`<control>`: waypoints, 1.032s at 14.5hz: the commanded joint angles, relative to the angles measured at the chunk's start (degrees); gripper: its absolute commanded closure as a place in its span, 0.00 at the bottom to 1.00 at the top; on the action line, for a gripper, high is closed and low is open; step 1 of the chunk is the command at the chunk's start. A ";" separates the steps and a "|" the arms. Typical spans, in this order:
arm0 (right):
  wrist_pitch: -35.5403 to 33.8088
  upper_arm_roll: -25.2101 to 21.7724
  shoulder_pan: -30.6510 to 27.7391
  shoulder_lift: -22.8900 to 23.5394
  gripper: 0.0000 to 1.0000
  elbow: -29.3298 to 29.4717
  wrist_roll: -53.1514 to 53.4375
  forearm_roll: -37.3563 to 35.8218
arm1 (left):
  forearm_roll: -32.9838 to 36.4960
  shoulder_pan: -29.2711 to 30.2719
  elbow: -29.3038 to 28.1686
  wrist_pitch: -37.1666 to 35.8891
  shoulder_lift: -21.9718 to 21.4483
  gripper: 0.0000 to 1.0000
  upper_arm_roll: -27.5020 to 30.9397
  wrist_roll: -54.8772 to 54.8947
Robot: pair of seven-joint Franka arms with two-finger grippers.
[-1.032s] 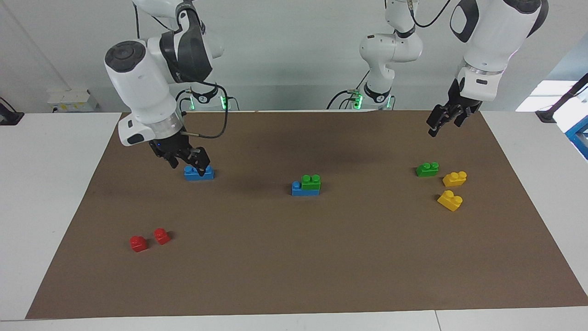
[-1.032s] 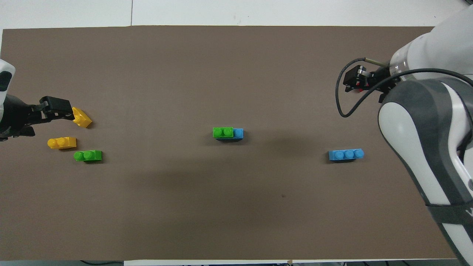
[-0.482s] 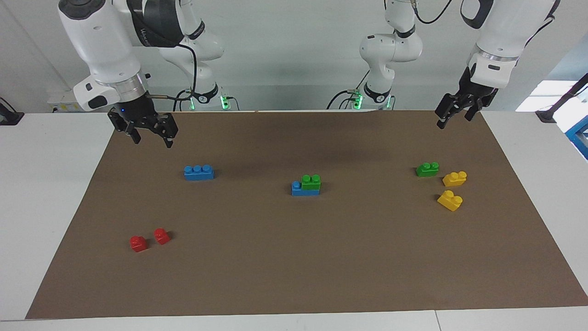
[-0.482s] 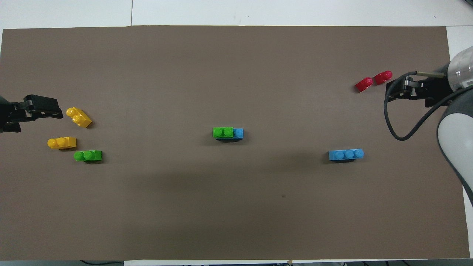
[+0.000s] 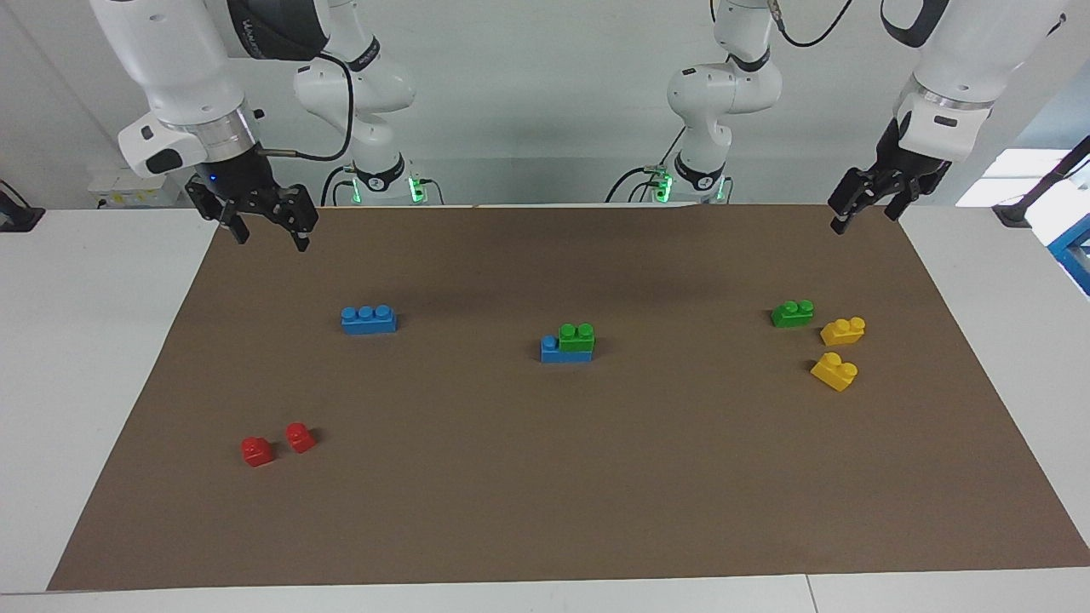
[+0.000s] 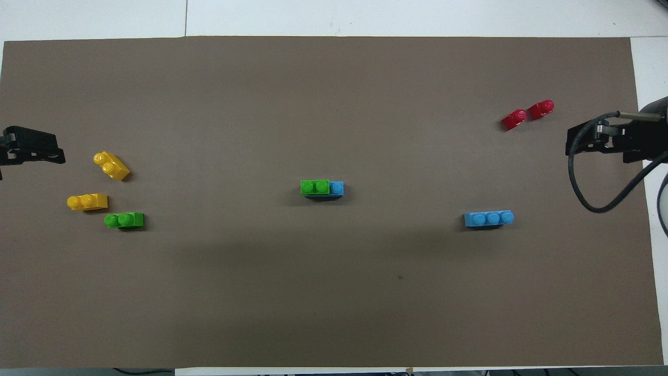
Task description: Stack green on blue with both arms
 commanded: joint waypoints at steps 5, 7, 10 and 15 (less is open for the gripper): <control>-0.53 0.55 -6.50 -1.52 0.06 -1.22 -3.78 -1.17 | -0.42 -0.16 2.13 -2.03 2.27 0.00 -0.41 3.50; -0.44 0.64 -6.51 -1.52 0.06 -1.22 -3.79 -1.17 | -0.42 -0.07 2.05 -2.20 1.91 0.00 -0.41 3.50; -1.05 0.81 -6.16 -1.52 0.06 -1.31 -3.87 -0.74 | -0.51 -0.07 1.70 -2.20 1.74 0.00 -0.41 3.50; -2.38 0.90 -6.07 -1.70 0.07 -1.48 -3.87 0.06 | -0.95 -0.16 2.04 -2.82 1.74 0.00 -0.58 3.58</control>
